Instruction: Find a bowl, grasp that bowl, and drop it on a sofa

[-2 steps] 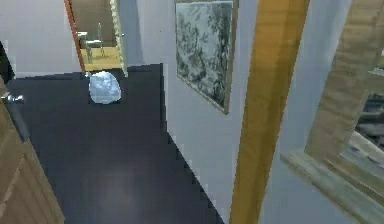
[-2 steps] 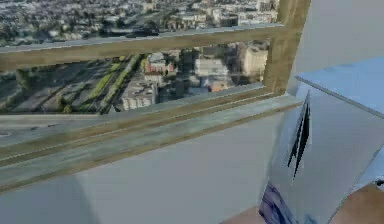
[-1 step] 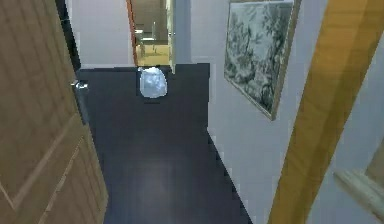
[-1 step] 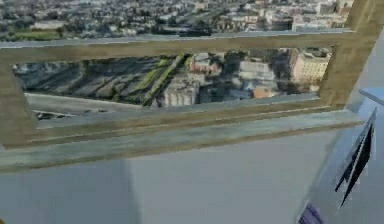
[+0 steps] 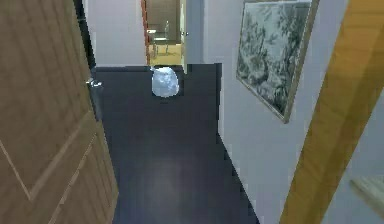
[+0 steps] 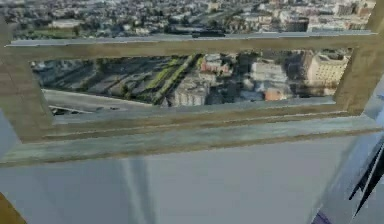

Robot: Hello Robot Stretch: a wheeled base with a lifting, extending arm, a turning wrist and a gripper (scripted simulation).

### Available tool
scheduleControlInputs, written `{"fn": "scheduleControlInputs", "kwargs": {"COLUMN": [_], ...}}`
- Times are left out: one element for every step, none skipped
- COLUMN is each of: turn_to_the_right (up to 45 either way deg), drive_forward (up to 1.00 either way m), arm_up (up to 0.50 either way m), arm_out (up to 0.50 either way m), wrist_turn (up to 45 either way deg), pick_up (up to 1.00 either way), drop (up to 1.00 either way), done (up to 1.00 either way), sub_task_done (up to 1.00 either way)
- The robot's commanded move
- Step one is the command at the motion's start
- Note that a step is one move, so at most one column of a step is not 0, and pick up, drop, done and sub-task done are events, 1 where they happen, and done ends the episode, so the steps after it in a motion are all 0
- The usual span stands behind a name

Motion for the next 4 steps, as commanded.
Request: {"fn": "scheduleControlInputs", "kwargs": {"turn_to_the_right": [0.0,0.0,0.0,36.0], "drive_forward": [1.00,1.00,0.45,0.00], "arm_up": [0.00,0.00,0.00,0.00], "arm_out": [0.00,0.00,0.00,0.00], "wrist_turn": [0.0,0.0,0.0,0.0], "pick_up": [0.00,0.00,0.00,0.00], "drop": [0.00,0.00,0.00,0.00], "done": [0.00,0.00,0.00,0.00], "sub_task_done": [0.00,0.00,0.00,0.00]}}
